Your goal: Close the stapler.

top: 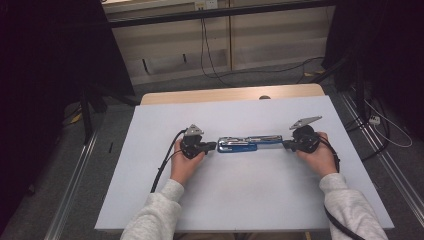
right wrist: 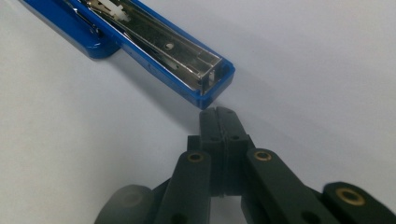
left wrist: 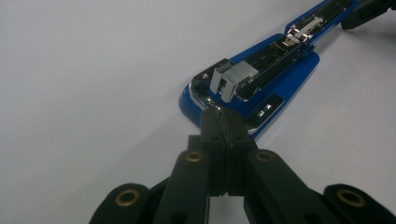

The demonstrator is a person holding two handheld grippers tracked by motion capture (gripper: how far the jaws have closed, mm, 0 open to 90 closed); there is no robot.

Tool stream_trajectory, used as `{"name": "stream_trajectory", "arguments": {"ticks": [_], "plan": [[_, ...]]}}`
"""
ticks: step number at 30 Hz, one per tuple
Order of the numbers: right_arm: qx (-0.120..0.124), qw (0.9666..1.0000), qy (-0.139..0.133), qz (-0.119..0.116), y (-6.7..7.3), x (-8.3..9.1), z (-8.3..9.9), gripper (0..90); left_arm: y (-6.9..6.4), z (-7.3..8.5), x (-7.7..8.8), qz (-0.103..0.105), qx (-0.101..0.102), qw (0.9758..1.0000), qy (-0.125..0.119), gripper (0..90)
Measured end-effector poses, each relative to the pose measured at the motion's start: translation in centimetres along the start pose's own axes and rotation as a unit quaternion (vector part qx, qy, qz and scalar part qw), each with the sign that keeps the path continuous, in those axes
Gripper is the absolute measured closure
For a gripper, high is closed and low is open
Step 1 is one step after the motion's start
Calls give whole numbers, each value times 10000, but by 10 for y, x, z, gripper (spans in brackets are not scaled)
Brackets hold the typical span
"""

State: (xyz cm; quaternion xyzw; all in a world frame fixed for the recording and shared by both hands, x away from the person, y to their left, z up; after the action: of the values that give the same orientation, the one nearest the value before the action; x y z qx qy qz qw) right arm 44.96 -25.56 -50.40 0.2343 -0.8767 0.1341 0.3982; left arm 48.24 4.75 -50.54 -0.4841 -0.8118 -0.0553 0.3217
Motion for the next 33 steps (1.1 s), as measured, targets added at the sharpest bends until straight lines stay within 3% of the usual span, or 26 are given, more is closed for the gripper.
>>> {"name": "stream_trajectory", "arguments": {"ticks": [9,18,28,32,33], "plan": [[63,10000,-45,13,1,0,-3,900,-1,1,-7,-17,-100,9999,131,894],[79,9999,-139,7,2,4,-6,900,0,1,-8,-66,-78,9999,139,893],[210,9991,-350,-75,11,7,-18,900,1,1,-8,-113,-89,9998,162,886],[194,9991,-368,-87,12,8,-18,878,4,0,-5,-182,-106,9997,159,844],[105,9991,-403,-111,12,8,-18,831,5,0,-5,-243,-64,9996,92,792]]}}
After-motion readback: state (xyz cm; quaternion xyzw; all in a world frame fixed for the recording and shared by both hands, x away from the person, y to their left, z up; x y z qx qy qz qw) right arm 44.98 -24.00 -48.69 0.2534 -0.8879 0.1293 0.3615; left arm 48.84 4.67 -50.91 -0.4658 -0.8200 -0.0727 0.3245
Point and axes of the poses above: each handheld gripper's, and its own axes: x roughly backward along the jaws, z roughly out of its underside, y roughly to its left, the point moved 7 cm from there along -x, roughly forward along the jaws, and after that the axes turned 5 degrees about z, right-handed, at the moved point
